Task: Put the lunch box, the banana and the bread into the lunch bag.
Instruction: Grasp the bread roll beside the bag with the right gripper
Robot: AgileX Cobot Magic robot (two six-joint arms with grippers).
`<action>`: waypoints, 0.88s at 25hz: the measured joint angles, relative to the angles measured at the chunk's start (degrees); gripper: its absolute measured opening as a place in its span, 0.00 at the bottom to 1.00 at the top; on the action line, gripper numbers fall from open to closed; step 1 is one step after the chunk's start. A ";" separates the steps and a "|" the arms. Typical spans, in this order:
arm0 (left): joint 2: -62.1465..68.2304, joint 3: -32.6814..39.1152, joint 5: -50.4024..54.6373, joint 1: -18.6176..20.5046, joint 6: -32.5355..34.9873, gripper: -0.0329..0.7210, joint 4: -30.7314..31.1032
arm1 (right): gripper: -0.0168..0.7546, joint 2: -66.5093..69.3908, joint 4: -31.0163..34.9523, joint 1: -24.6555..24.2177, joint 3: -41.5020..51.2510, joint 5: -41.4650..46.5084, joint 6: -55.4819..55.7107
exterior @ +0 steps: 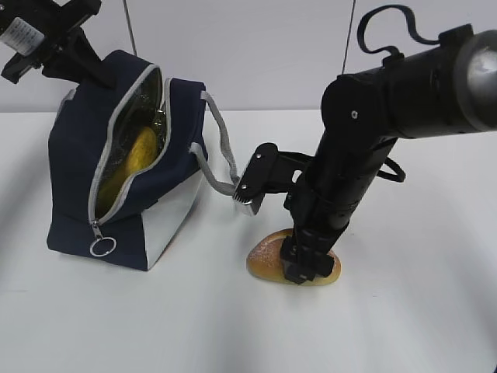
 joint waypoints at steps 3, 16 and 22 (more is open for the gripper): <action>0.00 0.00 0.00 0.00 0.00 0.04 0.00 | 0.83 1.65 0.10 0.00 -0.11 -2.58 -0.79; 0.00 0.00 0.00 0.00 0.00 0.04 0.00 | 0.62 3.24 0.10 0.00 -0.29 -5.99 -1.73; 0.00 0.00 0.00 0.00 0.00 0.04 0.00 | 0.54 3.33 -0.65 0.00 -1.00 -3.99 -1.73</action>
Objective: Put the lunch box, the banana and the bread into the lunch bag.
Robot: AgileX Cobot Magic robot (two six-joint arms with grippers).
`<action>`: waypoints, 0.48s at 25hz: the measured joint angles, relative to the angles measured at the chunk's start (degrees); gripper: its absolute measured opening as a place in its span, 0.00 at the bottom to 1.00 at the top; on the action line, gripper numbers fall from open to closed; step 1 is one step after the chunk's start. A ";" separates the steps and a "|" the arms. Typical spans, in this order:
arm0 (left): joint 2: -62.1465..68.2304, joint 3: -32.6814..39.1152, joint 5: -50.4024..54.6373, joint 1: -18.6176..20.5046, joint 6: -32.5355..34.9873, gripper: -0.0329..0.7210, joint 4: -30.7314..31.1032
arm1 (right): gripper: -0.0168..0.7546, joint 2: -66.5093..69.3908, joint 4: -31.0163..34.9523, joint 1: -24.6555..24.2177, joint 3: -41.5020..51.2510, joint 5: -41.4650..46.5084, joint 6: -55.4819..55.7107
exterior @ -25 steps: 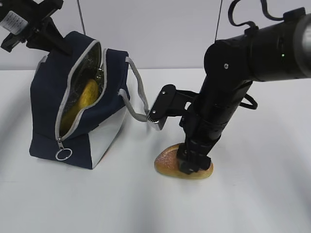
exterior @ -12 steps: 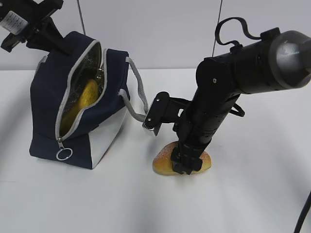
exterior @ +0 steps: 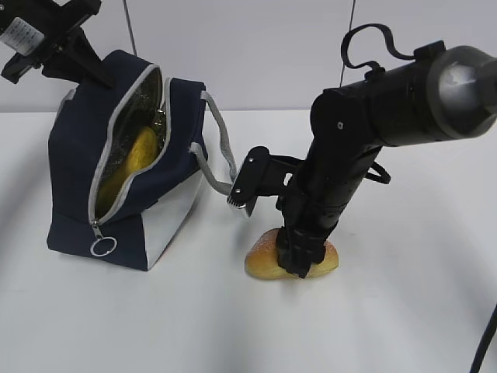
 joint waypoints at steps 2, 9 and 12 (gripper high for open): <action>0.00 0.00 0.00 0.00 0.00 0.04 0.00 | 0.54 0.24 -0.13 0.00 -1.34 2.43 0.24; 0.00 0.00 0.00 0.00 0.00 0.04 0.06 | 0.54 -1.73 -0.94 0.00 -7.68 16.34 2.14; 0.00 0.00 0.00 0.00 0.00 0.04 0.06 | 0.54 -4.34 -1.36 0.00 -9.10 21.78 2.77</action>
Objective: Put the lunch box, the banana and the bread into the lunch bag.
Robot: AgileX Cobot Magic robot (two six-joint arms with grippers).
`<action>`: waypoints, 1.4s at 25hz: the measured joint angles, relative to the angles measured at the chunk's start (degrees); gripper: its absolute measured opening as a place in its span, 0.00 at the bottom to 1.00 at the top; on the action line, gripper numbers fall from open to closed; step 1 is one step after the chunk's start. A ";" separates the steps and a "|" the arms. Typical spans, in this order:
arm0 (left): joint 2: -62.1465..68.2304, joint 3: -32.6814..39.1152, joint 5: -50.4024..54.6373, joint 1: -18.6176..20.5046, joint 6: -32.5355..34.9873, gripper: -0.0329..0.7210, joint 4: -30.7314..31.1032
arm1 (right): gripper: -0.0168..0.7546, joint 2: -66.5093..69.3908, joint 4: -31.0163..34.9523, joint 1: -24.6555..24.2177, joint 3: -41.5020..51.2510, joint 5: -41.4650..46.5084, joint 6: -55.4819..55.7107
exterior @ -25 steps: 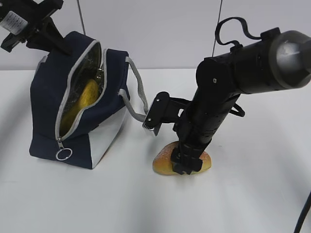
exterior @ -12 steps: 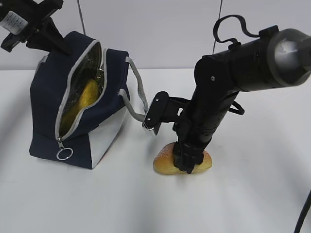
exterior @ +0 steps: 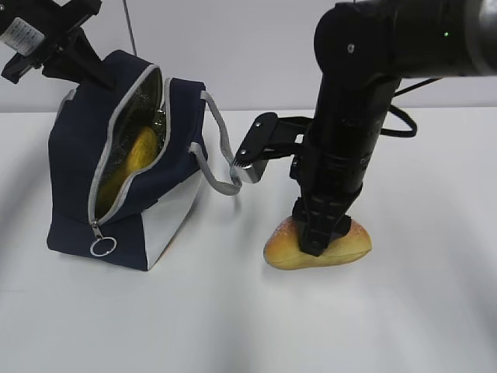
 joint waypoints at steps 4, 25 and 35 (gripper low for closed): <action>0.00 0.00 0.00 0.00 0.00 0.04 0.00 | 0.54 -3.68 -0.53 0.00 -2.62 5.01 1.94; 0.00 0.00 0.00 0.00 0.00 0.04 0.00 | 0.53 0.73 34.16 0.00 -18.13 -19.85 9.55; 0.00 0.00 0.00 0.00 0.00 0.04 -0.05 | 0.53 11.82 42.71 0.00 -18.13 -27.11 9.67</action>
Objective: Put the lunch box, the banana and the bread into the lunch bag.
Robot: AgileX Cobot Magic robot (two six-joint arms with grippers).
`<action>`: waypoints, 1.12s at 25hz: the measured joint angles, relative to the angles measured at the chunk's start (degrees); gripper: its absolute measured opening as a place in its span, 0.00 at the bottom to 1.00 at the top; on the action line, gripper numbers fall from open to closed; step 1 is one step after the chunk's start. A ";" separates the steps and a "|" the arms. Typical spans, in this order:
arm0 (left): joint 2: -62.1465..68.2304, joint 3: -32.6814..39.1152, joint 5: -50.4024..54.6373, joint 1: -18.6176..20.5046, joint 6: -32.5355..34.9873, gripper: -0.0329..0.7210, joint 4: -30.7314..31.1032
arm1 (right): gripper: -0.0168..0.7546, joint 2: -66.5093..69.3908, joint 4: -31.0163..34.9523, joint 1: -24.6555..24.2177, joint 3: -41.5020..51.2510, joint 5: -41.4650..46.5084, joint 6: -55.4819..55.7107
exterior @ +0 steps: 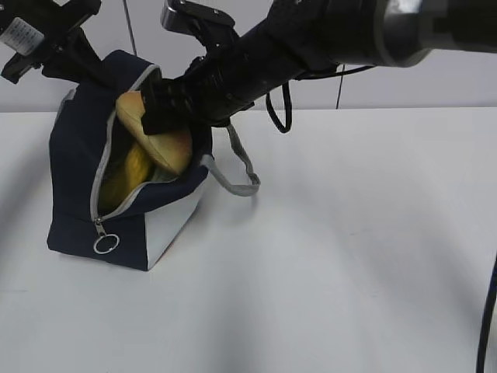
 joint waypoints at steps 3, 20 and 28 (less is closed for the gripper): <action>0.00 0.00 0.00 0.00 0.00 0.04 0.00 | 0.53 1.71 3.06 0.00 -0.04 -1.20 0.00; 0.00 0.00 0.01 0.00 0.00 0.04 -2.08 | 0.75 6.07 0.03 0.00 -6.67 0.79 0.15; 0.00 0.00 0.01 0.00 0.00 0.04 -2.21 | 0.85 6.45 -9.24 0.00 -13.56 6.43 4.44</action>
